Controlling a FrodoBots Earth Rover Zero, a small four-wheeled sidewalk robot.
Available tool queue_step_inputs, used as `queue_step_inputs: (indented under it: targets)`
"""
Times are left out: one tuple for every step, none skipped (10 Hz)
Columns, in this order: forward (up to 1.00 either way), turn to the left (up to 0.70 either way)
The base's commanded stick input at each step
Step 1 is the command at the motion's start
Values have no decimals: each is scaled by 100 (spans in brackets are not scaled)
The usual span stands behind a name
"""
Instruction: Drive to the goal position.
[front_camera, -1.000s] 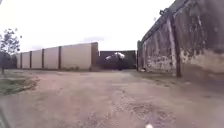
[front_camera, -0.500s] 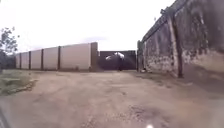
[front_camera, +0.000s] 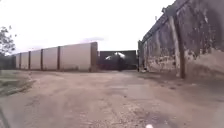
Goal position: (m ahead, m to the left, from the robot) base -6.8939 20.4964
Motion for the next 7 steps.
queue_step_inputs:
  targets:
    - [30, 0]
    - [30, 0]
    - [30, 0]
    - [30, 0]
    - [30, 0]
    - [30, 0]
    - [30, 0]
